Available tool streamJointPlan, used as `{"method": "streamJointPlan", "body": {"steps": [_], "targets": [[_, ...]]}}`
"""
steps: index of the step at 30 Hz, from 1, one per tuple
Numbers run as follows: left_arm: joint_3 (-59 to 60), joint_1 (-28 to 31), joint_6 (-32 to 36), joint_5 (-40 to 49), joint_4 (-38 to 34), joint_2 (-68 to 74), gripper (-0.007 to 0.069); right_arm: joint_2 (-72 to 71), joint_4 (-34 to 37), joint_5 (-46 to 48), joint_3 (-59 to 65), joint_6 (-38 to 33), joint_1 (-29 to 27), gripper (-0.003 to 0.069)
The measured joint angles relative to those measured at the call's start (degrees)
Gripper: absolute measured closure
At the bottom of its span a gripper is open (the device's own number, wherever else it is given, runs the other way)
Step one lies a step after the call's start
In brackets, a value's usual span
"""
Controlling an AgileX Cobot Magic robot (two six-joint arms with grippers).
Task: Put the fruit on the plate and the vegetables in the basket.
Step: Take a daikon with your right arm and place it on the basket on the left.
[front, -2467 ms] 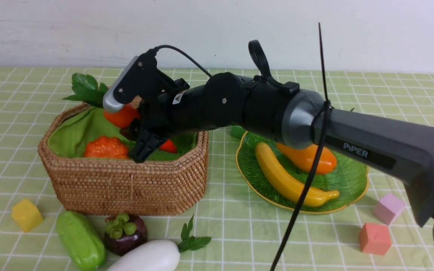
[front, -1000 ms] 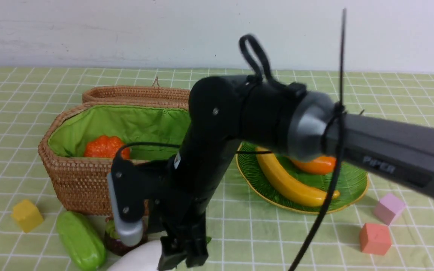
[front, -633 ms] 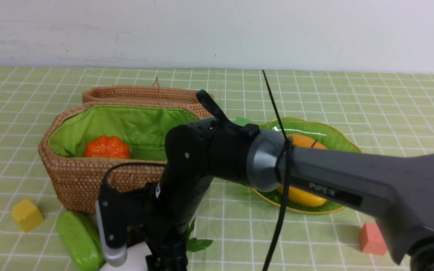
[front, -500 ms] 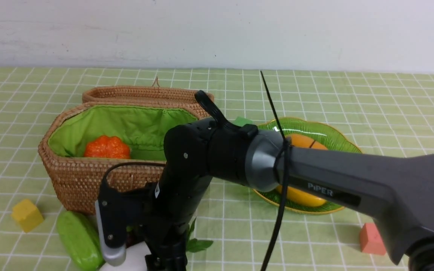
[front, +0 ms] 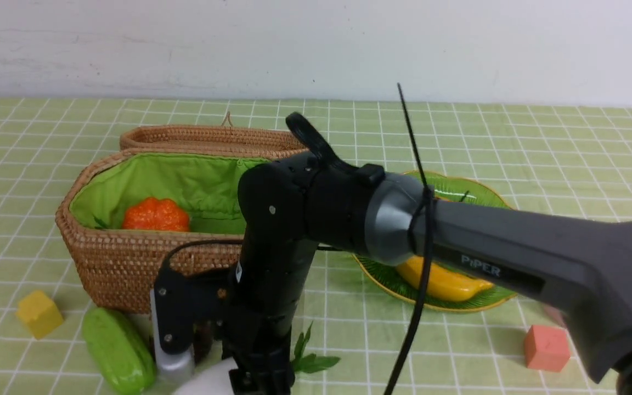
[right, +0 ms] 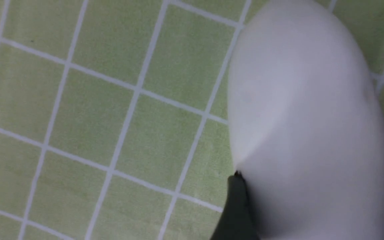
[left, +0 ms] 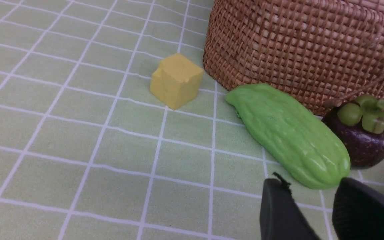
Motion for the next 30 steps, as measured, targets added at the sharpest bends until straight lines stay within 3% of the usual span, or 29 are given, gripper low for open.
{"method": "streamJointPlan", "body": {"steps": [7,13,16,24,28,30], "targets": [[0.0,0.0,0.0,0.0,0.0,0.0,0.0386,-5.59,6.77,-0.31,-9.6,1.3,-2.83,0.0142],[0.0,0.0,0.0,0.0,0.0,0.0,0.0386,-5.33,11.81,-20.11,-14.05,11.0,-11.08,0.0144],[0.0,0.0,0.0,0.0,0.0,0.0,0.0386,-1.98,11.83,-25.63,-14.04,13.29,-12.88,0.0146],[0.0,0.0,0.0,0.0,0.0,0.0,0.0386,4.01,12.03,-24.32,-13.59,15.07,-13.19,0.0141],[0.0,0.0,0.0,0.0,0.0,0.0,0.0386,2.32,12.03,-22.78,-13.59,15.73,-13.66,0.004],[0.0,0.0,0.0,0.0,0.0,0.0,0.0386,-0.38,11.92,-17.7,-13.59,17.21,-14.69,-0.0012]]}}
